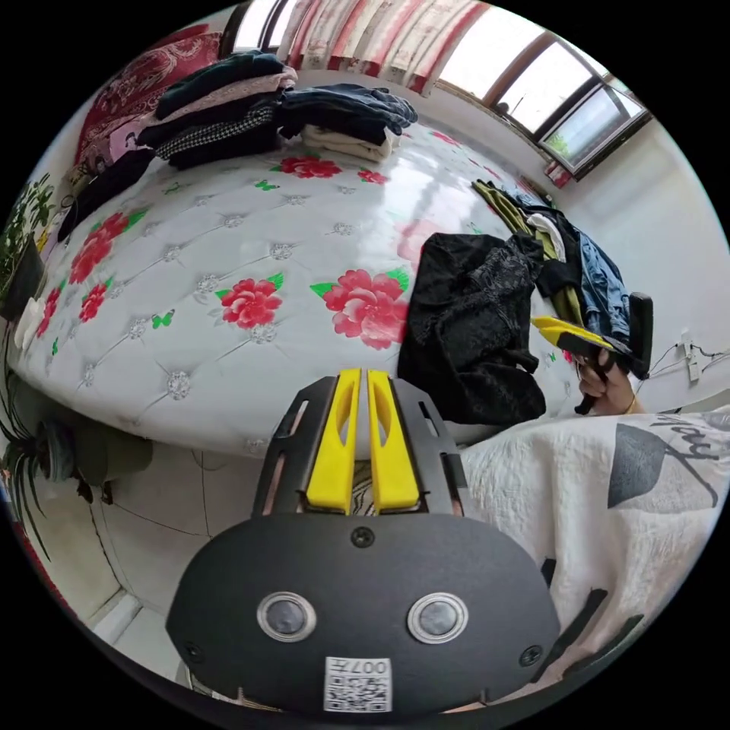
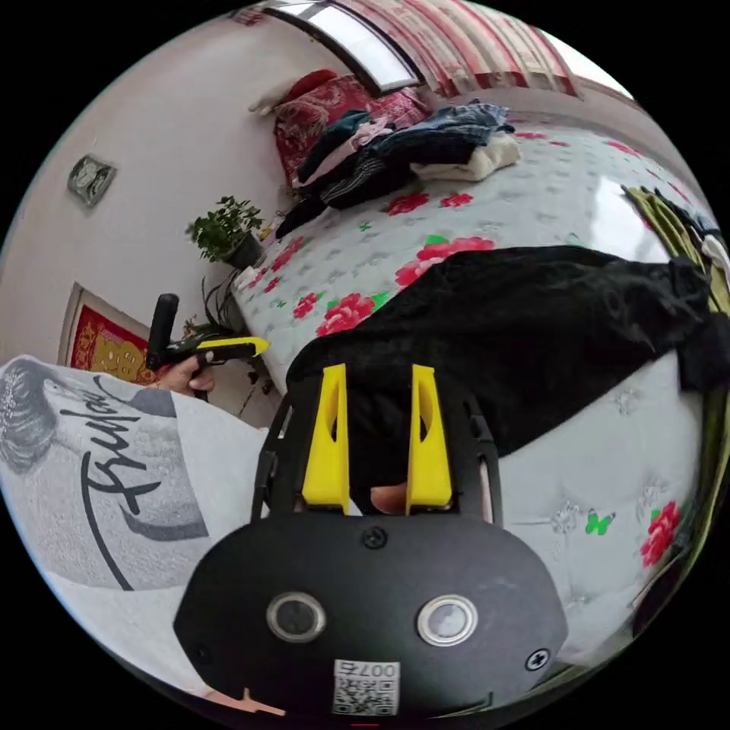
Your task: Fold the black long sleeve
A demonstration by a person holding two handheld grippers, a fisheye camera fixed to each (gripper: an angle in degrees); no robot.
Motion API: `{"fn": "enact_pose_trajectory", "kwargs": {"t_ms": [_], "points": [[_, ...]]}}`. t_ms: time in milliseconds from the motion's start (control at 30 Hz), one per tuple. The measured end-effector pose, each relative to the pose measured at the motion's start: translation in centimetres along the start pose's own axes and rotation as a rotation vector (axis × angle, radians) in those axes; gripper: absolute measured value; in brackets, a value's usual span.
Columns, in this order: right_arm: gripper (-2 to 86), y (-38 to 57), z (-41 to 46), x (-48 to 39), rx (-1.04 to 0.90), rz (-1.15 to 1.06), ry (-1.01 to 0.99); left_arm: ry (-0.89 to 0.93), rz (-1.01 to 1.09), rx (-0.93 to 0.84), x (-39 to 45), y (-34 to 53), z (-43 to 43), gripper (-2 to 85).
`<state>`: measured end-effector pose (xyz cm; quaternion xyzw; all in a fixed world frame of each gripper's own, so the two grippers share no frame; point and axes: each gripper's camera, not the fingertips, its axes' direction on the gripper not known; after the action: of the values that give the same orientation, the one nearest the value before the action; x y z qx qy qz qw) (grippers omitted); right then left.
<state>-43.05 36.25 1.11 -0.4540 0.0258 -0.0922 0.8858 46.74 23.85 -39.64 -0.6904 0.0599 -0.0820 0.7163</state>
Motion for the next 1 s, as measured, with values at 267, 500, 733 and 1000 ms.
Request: {"fn": "enact_pose_trajectory", "kwargs": {"t_ms": [267, 500, 733, 1000], "points": [[10.5, 7.5, -5.0, 11.1, 0.118, 0.490, 0.062, 0.131, 0.306, -0.062, 9.4, -3.8, 2.4, 8.3], [9.4, 5.3, -4.7, 14.3, 0.093, 0.480, -0.122, -0.099, 0.673, -0.177, 17.5, -6.5, 6.5, 3.7], [5.0, 5.1, 0.3, 7.5, -0.185, 0.085, -0.152, 0.034, 0.437, -0.121, 12.3, -9.2, 1.5, -0.3], [8.5, 5.7, -5.5, 16.2, 0.111, 0.475, 0.016, 0.125, 0.201, -0.025, 6.3, -8.8, -4.4, -0.9]]}}
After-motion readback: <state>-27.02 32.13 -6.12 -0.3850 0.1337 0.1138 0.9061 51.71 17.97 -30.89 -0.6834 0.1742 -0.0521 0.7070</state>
